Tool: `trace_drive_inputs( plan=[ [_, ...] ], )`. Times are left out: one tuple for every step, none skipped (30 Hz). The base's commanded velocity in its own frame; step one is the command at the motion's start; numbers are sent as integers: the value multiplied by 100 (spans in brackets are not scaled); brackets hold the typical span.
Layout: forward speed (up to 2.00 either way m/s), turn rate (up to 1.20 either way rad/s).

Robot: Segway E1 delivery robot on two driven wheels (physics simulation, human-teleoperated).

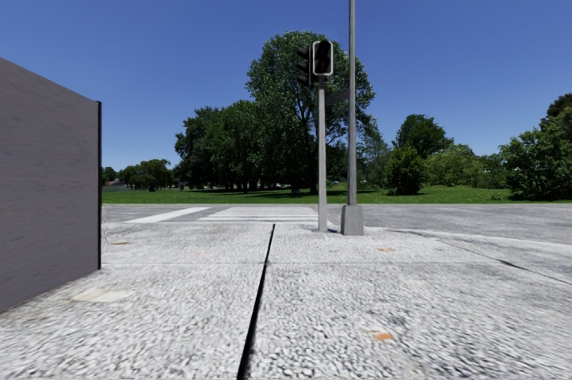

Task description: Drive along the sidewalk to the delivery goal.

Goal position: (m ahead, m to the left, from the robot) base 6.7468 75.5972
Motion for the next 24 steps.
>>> trace_drive_inputs(
  plan=[
    [200, 9],
    [200, 11],
    [200, 11],
    [200, 13],
    [200, 16],
    [200, 19],
    [200, 25],
    [200, 25],
    [200, 32],
    [200, 34],
    [200, 35],
    [200, 35],
    [200, 36],
    [200, 38],
    [200, 42],
    [200, 44],
    [200, 44],
    [200, 46],
    [200, 47],
    [200, 48],
    [200, 48],
    [200, 48],
    [200, 51],
    [200, 52]
  ],
)
